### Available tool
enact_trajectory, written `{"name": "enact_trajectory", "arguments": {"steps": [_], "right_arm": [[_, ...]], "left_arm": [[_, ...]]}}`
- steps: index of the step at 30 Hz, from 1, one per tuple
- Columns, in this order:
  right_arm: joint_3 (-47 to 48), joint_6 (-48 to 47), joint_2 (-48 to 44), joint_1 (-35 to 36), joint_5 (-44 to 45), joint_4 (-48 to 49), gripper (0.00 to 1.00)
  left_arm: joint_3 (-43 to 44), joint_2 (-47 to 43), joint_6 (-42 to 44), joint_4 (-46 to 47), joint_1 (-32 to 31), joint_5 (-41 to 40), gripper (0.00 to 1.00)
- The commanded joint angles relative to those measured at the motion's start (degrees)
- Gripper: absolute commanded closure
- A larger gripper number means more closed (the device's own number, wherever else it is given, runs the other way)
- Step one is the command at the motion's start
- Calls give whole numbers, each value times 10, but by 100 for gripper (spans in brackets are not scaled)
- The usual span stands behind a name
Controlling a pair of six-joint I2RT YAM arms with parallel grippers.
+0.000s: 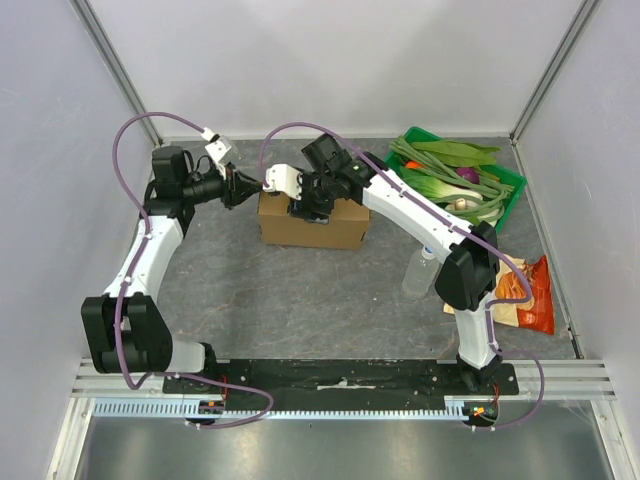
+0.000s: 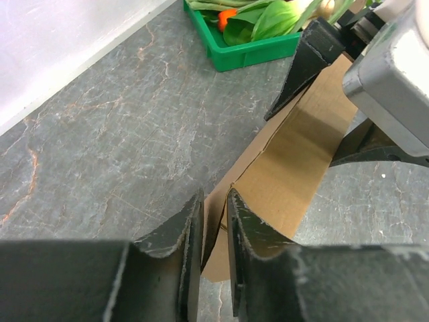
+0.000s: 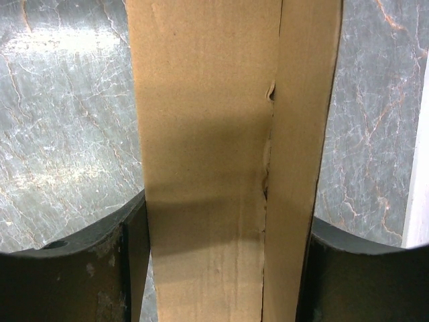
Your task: Fold the paper box
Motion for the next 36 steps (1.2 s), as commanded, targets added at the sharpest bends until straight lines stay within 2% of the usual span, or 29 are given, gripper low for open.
{"name": "enact_trajectory", "arguments": {"steps": [1,2,4,5,7,12,19,23,26,30,36], "right_arm": [[-22,45,46,-7,-27,-35,36],[-27,46,43,-3,-21,-31,35],[-38,52,40,4,19,-9,30],[-50,52,36,9,34,-2,28],[-59,61,33,11,64,18,20],[-76,67,19,10,82,42,2],[-68,58,20,9,73,44,2],[-66,55,22,9,71,43,2],[-66,56,27,9,72,44,2],[-67,56,26,9,77,43,2],[-63,56,31,9,86,43,2]], "left_arm": [[26,-11,17,-8,-13,-43,76],[26,-14,5,-7,-14,-52,82],[27,-19,-2,-10,-15,-56,83],[28,-26,-8,-10,-36,-59,83],[32,-29,-12,-19,-41,-59,83],[38,-21,-59,-42,-45,-62,88],[73,-5,-127,-80,-45,-79,92],[111,26,-255,-86,-45,-52,98],[119,47,-328,-85,-47,-49,98],[119,53,-374,-107,-49,-96,98],[126,55,-466,-99,-52,-94,98]]}}
